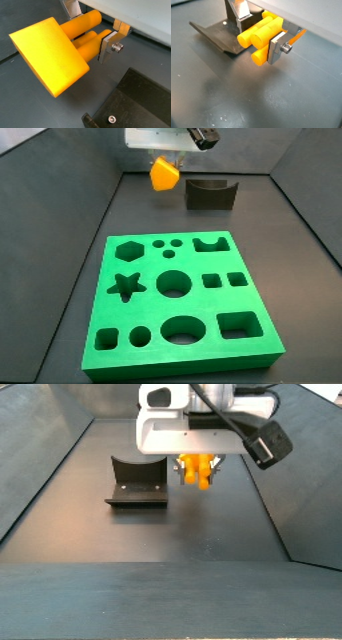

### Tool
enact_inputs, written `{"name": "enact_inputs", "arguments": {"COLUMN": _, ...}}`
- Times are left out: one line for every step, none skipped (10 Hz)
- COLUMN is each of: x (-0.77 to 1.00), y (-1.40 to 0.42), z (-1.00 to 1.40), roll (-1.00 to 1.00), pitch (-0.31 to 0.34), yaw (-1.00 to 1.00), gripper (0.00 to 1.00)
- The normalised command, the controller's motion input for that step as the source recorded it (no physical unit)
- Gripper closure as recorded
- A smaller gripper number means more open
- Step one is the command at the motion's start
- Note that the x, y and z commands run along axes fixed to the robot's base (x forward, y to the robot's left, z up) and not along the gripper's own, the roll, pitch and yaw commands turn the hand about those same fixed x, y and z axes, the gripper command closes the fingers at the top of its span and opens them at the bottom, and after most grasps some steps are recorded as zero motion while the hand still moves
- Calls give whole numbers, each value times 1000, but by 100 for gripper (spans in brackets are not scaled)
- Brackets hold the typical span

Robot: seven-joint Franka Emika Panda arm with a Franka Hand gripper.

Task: Pick up the 3 prong object. Move up. Place the 3 prong object on the fixture. Regrasp the 3 prong object. Move to above the board. Insert the 3 prong object.
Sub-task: Place the 3 prong object on the fixture.

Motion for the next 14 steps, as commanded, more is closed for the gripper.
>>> {"name": "enact_inputs", "arguments": {"x": -1, "y": -1, "z": 1000, "roll": -7, "pitch": -4, "yaw": 2, "gripper": 100}}
{"name": "enact_inputs", "arguments": {"x": -9, "y": -4, "z": 1000, "roll": -16, "pitch": 3, "yaw": 6, "gripper": 100}}
{"name": "enact_inputs", "arguments": {"x": -14, "y": -7, "z": 1000, "roll": -29, "pitch": 2, "yaw": 12, "gripper": 100}}
{"name": "enact_inputs", "arguments": {"x": -19, "y": -9, "z": 1000, "roll": -37, "pitch": 5, "yaw": 14, "gripper": 100}}
{"name": "enact_inputs", "arguments": {"x": -21, "y": -11, "z": 1000, "roll": -49, "pitch": 4, "yaw": 16, "gripper": 100}}
{"name": "enact_inputs", "arguments": {"x": -23, "y": -12, "z": 993, "roll": -59, "pitch": 9, "yaw": 16, "gripper": 100}}
{"name": "enact_inputs", "arguments": {"x": -18, "y": -12, "z": 764, "roll": -70, "pitch": 17, "yaw": 13, "gripper": 100}}
{"name": "enact_inputs", "arguments": {"x": -10, "y": -9, "z": 593, "roll": -78, "pitch": 23, "yaw": 11, "gripper": 100}}
{"name": "enact_inputs", "arguments": {"x": 3, "y": -4, "z": 366, "roll": -86, "pitch": 36, "yaw": 4, "gripper": 100}}
{"name": "enact_inputs", "arguments": {"x": 7, "y": -1, "z": 251, "roll": -91, "pitch": 45, "yaw": 1, "gripper": 100}}
{"name": "enact_inputs", "arguments": {"x": 1000, "y": -121, "z": 7, "roll": -57, "pitch": -57, "yaw": 574, "gripper": 100}}
{"name": "enact_inputs", "arguments": {"x": 1000, "y": -120, "z": -11, "roll": -55, "pitch": -52, "yaw": 568, "gripper": 100}}
{"name": "enact_inputs", "arguments": {"x": 1000, "y": -99, "z": -14, "roll": -21, "pitch": -12, "yaw": 347, "gripper": 100}}
{"name": "enact_inputs", "arguments": {"x": 1000, "y": -89, "z": -16, "roll": -18, "pitch": 3, "yaw": 261, "gripper": 100}}
